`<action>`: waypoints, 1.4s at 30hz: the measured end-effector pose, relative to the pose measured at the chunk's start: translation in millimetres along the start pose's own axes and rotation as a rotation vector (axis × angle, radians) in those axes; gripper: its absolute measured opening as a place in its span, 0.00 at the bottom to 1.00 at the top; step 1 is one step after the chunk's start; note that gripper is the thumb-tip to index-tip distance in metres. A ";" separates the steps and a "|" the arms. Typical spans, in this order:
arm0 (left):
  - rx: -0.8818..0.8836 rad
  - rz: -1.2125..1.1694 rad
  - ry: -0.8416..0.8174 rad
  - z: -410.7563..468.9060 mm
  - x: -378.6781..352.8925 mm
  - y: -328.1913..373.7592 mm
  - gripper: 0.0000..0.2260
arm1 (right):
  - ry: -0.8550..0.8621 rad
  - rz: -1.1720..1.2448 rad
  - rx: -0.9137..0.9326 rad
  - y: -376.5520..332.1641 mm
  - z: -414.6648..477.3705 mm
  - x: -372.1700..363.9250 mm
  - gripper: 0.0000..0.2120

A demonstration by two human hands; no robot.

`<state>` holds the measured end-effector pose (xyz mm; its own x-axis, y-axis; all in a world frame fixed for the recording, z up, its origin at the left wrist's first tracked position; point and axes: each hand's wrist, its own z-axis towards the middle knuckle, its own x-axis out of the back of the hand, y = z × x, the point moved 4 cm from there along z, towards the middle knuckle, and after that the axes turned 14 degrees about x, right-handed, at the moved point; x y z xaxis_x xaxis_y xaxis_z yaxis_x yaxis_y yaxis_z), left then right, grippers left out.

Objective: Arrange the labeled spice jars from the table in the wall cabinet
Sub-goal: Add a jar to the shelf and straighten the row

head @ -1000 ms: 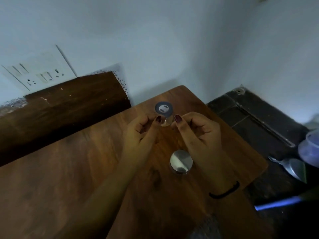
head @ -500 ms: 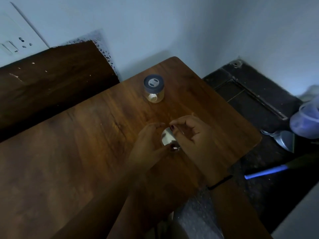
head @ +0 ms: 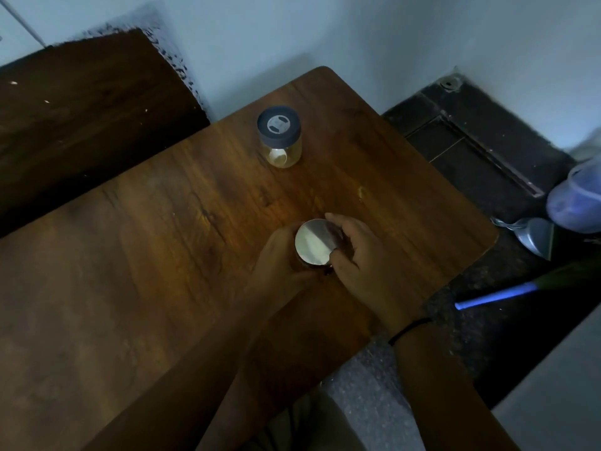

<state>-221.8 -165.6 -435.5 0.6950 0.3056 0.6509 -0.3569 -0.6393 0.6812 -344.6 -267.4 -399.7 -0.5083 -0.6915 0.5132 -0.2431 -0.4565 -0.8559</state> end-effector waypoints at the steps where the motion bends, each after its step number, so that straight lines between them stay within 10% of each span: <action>1: 0.003 -0.009 0.010 1.5 0.1 -1.7 0.33 | 0.011 0.057 -0.019 1.0 0.8 1.6 0.23; 24: 0.053 -0.479 0.287 -42.0 209.2 33.3 0.26 | -0.279 0.402 0.164 -127.9 66.1 -12.0 0.24; 42: -0.001 -0.523 0.162 -69.3 290.6 55.6 0.19 | -0.317 0.581 0.098 -186.8 85.0 -50.4 0.43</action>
<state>-82.9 -63.4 -185.3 0.6751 0.6871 0.2686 0.0101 -0.3727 0.9279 -203.3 -194.9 -260.3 -0.2631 -0.9645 -0.0230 0.0808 0.0018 -0.9967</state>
